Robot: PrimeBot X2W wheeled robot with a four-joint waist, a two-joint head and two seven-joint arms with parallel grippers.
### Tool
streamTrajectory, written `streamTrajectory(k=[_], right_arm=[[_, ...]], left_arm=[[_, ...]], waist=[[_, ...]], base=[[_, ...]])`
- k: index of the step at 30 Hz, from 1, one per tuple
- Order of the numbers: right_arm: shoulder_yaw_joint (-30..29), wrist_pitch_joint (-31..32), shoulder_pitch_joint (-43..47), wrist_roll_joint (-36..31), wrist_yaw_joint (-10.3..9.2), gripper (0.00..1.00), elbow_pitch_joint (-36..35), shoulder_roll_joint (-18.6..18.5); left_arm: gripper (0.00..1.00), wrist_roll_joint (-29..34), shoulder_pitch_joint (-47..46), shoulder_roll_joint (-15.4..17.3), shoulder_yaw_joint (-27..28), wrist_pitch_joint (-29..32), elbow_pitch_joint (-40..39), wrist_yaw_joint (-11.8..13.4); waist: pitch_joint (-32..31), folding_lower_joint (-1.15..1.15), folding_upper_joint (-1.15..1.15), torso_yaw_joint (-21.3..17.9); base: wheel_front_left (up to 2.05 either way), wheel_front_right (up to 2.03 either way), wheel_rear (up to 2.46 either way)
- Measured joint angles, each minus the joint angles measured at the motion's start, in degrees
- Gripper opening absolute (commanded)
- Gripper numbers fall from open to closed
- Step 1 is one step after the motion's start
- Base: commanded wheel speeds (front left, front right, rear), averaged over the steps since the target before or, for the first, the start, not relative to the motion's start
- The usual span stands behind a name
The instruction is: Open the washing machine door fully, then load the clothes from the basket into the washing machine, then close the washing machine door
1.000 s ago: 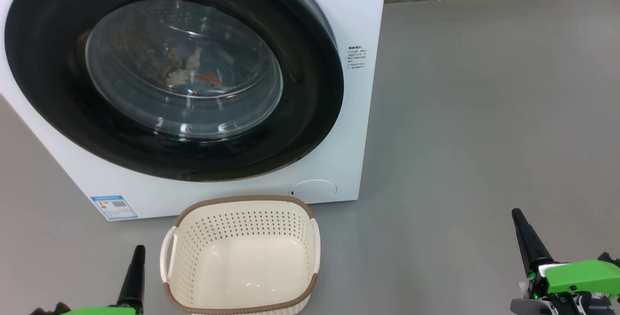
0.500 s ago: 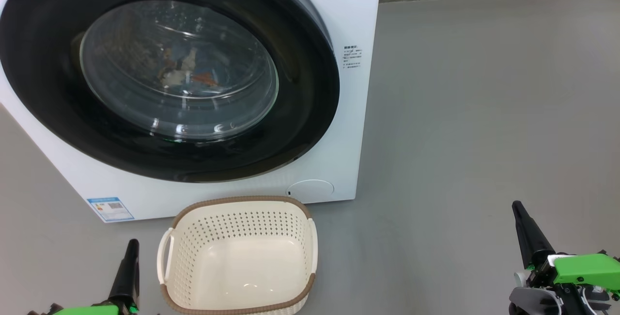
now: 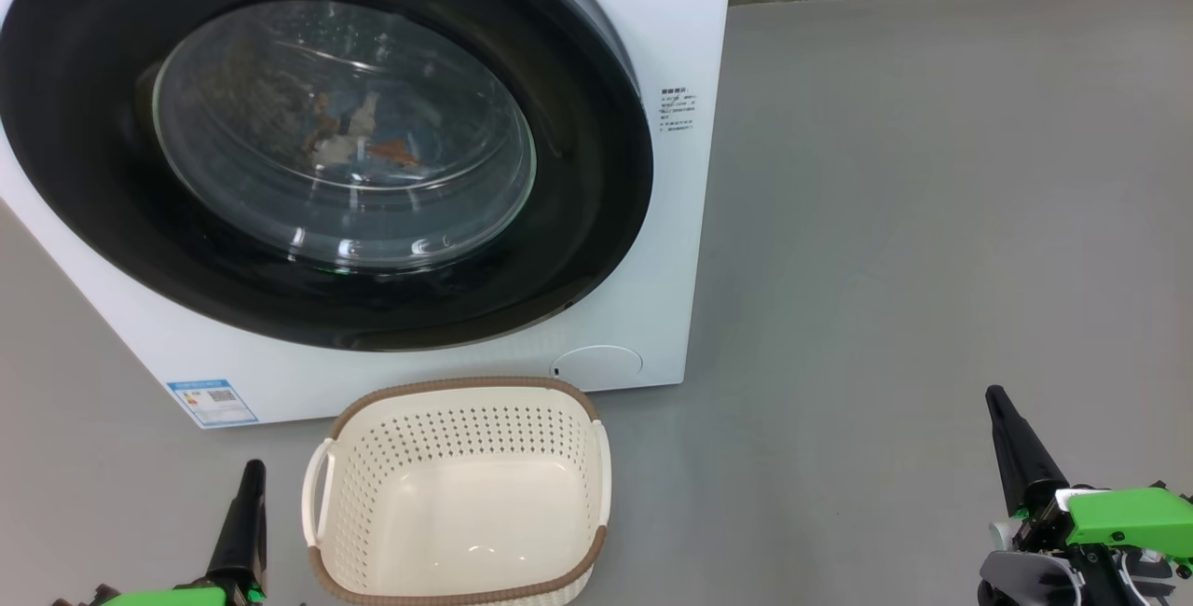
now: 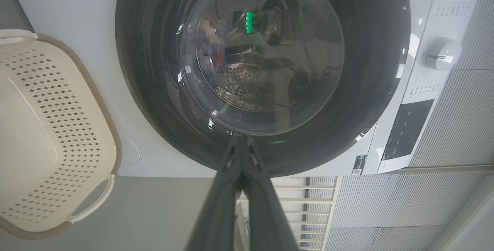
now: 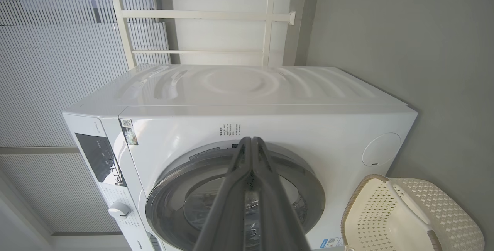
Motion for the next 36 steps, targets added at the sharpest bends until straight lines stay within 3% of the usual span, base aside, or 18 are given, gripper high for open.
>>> streamTrajectory(k=[36], right_arm=[[0.0, 0.0, -0.1, 0.0, 0.00, 0.00, 0.0, 0.0]], left_arm=[[0.00, 0.0, 0.0, 0.0, 0.0, 0.0, 0.0, 0.0]], waist=[[0.0, 0.00, 0.00, 0.0]], base=[[0.00, 0.00, 0.00]])
